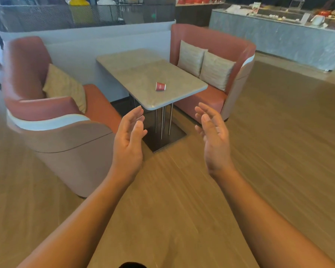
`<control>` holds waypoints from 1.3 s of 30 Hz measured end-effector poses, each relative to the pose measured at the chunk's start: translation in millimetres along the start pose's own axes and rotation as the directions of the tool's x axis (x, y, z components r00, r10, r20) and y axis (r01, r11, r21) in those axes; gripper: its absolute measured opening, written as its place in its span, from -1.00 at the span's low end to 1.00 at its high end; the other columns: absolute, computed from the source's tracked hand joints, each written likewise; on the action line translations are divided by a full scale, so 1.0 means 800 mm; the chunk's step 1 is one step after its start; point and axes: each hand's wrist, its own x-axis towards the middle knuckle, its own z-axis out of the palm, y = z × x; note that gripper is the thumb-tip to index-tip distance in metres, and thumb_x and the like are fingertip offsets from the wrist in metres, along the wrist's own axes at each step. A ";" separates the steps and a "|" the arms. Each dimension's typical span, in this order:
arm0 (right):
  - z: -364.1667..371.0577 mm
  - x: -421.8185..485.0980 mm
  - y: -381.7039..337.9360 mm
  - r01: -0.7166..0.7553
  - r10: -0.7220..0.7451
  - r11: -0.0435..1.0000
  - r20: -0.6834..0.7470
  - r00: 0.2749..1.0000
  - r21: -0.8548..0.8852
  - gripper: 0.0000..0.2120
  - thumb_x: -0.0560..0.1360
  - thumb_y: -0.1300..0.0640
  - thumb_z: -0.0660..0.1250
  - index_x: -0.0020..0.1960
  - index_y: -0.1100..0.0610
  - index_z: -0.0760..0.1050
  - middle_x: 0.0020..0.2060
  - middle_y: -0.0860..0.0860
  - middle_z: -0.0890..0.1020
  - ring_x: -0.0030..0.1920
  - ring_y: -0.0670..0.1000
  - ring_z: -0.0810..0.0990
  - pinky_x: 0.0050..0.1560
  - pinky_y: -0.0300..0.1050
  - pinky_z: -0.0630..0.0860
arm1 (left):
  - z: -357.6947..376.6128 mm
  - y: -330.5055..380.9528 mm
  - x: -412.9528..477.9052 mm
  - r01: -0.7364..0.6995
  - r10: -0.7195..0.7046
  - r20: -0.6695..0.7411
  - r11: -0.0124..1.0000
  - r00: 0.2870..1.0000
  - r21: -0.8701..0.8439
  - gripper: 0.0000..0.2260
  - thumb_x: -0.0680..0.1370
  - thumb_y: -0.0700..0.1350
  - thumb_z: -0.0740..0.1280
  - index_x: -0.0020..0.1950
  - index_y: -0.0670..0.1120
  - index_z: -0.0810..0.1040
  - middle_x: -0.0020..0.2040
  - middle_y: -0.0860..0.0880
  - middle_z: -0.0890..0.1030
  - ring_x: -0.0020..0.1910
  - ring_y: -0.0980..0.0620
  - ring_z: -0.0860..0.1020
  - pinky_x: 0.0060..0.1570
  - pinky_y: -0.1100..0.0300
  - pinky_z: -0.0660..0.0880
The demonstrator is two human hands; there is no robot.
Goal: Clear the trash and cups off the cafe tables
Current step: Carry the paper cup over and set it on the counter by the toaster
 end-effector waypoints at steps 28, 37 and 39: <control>0.172 0.594 0.258 -0.062 0.060 0.997 -0.035 0.998 -0.053 -0.58 0.55 -0.05 0.34 0.40 -0.04 0.50 0.31 -0.03 0.61 0.34 -0.09 0.58 0.40 0.00 0.54 | 0.051 -0.282 0.611 0.033 -0.030 0.056 0.998 0.998 -0.059 -0.68 0.69 0.00 0.19 0.43 0.06 0.46 0.26 0.35 0.60 0.36 0.18 0.56 0.31 0.11 0.56; 0.183 0.789 0.384 -0.089 0.098 0.989 0.077 0.992 -0.114 -0.52 0.43 -0.21 0.47 0.33 -0.23 0.48 0.29 -0.12 0.60 0.28 -0.19 0.59 0.16 -0.31 0.57 | 0.095 -0.396 0.770 0.075 -0.075 -0.024 0.997 0.997 0.030 -0.62 0.63 0.15 0.21 0.43 0.10 0.45 0.35 0.21 0.56 0.40 0.10 0.54 0.34 0.05 0.56; 0.180 0.838 0.415 -0.103 0.119 0.984 0.111 0.987 -0.147 -0.51 0.44 -0.21 0.48 0.33 -0.27 0.46 0.32 -0.11 0.59 0.29 -0.22 0.58 0.13 -0.38 0.56 | 0.107 -0.423 0.810 0.085 -0.083 -0.042 0.995 0.996 0.047 -0.63 0.61 0.18 0.21 0.40 0.16 0.46 0.33 0.23 0.57 0.40 0.11 0.55 0.33 0.05 0.56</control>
